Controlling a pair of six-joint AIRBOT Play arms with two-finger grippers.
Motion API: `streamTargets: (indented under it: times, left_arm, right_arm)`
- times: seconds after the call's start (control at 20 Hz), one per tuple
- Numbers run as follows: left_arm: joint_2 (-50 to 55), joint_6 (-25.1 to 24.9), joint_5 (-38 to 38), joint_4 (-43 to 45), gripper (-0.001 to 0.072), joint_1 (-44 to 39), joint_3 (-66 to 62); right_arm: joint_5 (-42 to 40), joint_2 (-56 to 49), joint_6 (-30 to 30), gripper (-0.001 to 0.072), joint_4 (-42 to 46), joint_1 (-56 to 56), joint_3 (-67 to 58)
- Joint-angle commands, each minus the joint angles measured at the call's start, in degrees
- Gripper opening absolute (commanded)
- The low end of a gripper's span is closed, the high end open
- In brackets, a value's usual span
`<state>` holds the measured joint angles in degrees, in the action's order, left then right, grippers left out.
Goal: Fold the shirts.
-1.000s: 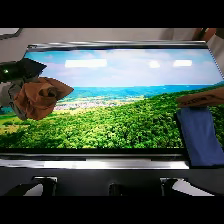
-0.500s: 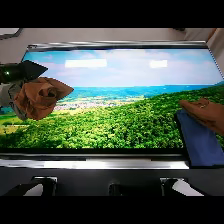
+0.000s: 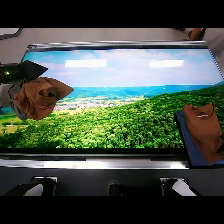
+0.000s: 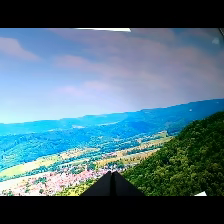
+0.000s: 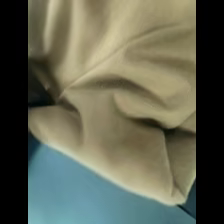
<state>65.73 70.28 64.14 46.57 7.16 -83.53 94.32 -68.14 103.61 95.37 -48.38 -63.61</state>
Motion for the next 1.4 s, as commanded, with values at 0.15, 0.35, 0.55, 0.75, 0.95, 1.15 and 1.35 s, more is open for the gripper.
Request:
streamTargets:
  times: [0.15, 0.35, 0.55, 0.75, 0.95, 1.15, 1.35]
  left_arm:
    - [-0.1, 1.4, -0.1, -0.1, 0.0029, 0.0, -1.1]
    - [0.1, 2.1, -10.2, 5.9, 0.0026, -2.3, -10.2]
    - [4.5, 20.7, -2.2, 50.7, 0.0028, -12.2, -12.2]
    - [8.9, 23.7, 18.9, 50.2, 0.0720, -13.2, -0.6]
    - [0.9, 27.7, 8.0, 45.1, 0.0720, -13.3, 20.3]
    - [0.0, 29.8, 6.3, 45.1, 0.0720, -13.3, 21.8]
    - [0.0, 29.8, 6.3, 45.1, 0.0720, -13.3, 21.9]
  right_arm:
    - [-8.5, 0.4, -7.0, 0.0632, 3.1, 0.0, -7.1]
    - [-24.8, 0.4, -11.0, 0.0628, -15.3, 5.0, -26.8]
    - [-26.6, -1.0, -10.3, 0.0629, -15.6, 29.4, -29.9]
    - [-13.8, -9.2, -3.3, 0.0623, -12.6, 48.4, -23.1]
    - [-6.5, -13.8, -3.2, 0.0624, -13.5, 54.1, -19.5]
    - [-5.2, -13.9, -3.3, 0.0624, -13.2, 54.4, -19.5]
    - [-5.1, -13.9, -3.3, 0.0624, -13.2, 54.4, -19.5]
